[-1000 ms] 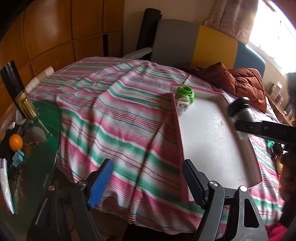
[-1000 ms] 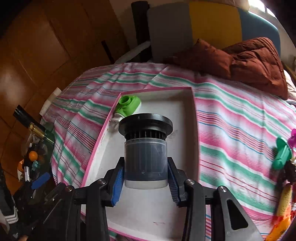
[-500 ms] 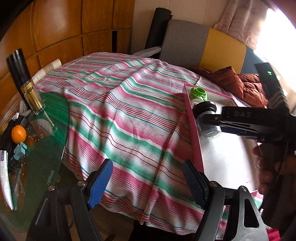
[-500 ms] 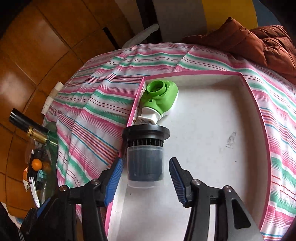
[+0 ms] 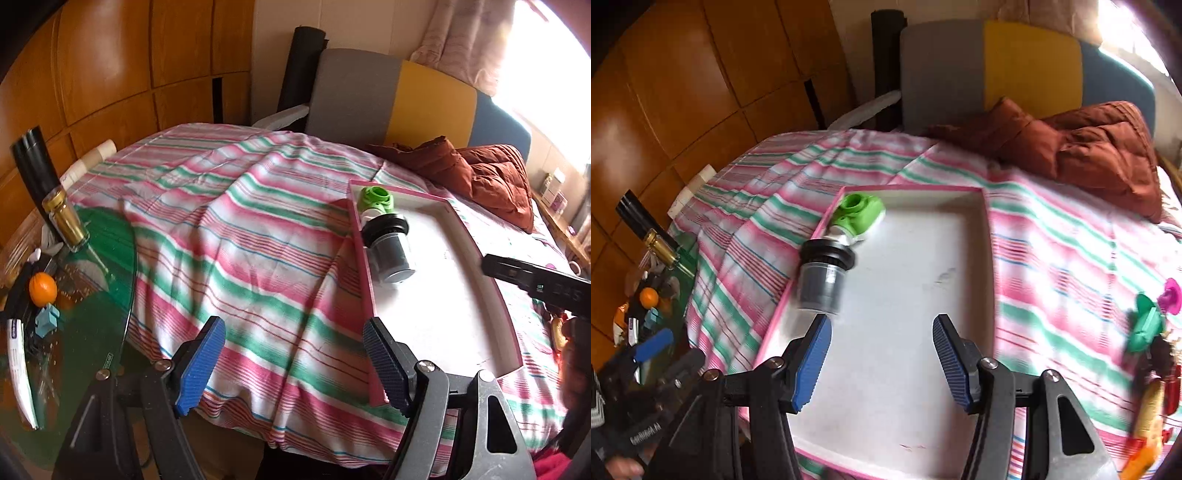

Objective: Organize rigid objects
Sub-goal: 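Move both grippers back over the remaining toys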

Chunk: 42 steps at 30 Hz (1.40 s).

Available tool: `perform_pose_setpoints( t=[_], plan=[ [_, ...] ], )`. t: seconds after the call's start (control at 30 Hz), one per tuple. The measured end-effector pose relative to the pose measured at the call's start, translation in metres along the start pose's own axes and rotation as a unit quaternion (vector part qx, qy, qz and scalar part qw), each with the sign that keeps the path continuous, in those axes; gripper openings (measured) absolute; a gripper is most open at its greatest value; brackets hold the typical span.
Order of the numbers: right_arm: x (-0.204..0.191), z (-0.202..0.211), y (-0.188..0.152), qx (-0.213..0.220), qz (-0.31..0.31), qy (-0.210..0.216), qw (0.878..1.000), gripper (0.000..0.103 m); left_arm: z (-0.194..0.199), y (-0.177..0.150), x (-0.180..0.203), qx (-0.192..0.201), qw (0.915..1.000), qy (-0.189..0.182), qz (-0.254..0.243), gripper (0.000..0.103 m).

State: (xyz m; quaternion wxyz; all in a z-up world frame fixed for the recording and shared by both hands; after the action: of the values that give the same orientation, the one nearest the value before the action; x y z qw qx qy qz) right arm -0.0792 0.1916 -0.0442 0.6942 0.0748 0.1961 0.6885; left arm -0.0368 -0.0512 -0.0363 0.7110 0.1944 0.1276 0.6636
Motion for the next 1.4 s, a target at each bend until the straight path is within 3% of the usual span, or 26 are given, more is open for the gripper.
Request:
perform_pose_setpoints(
  t=[0.27, 0.43, 0.63, 0.73, 0.8, 0.93, 1.4],
  plan=[
    [0.087, 0.057, -0.032, 0.039, -0.060, -0.059, 0.996, 0.058, 0.008, 0.003, 0.031, 0.007, 0.9991, -0.006, -0.040, 0.078],
    [0.164, 0.090, -0.057, 0.063, -0.136, -0.107, 0.983, 0.058, 0.012, 0.009, 0.055, 0.014, 0.9973, -0.015, -0.071, 0.078],
    [0.263, 0.112, -0.094, 0.098, -0.283, -0.147, 0.943, 0.060, 0.019, 0.019, 0.095, 0.022, 0.9927, -0.033, -0.114, 0.078],
    [0.298, 0.109, -0.120, 0.112, -0.351, -0.142, 0.919, 0.060, 0.020, 0.021, 0.116, 0.022, 0.9892, -0.041, -0.139, 0.078],
    [0.315, 0.103, -0.130, 0.092, -0.393, -0.126, 0.906, 0.060, 0.020, 0.022, 0.130, 0.024, 0.9867, -0.043, -0.155, 0.078],
    [0.324, 0.115, -0.135, 0.119, -0.411, -0.107, 0.897, 0.060, 0.015, 0.024, 0.157, 0.012, 0.9832, -0.050, -0.175, 0.078],
    [0.321, 0.112, -0.133, 0.112, -0.411, -0.071, 0.902, 0.060, -0.008, 0.045, 0.252, -0.019, 0.9669, -0.093, -0.237, 0.078]
  ],
)
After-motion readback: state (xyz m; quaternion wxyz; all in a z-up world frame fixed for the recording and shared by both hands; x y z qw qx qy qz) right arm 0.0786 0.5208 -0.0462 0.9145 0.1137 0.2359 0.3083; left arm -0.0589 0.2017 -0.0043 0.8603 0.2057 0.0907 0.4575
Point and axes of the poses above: each gripper's, at about its wrist camera, not at the fingertips, and z roughly against the way its jaws point, x to its right, y to its top, the point moved 1 cm from there along -z, roughly the way its jaws point, and after that the axes turned 15 degrees about -x, right-handed, at the moved point
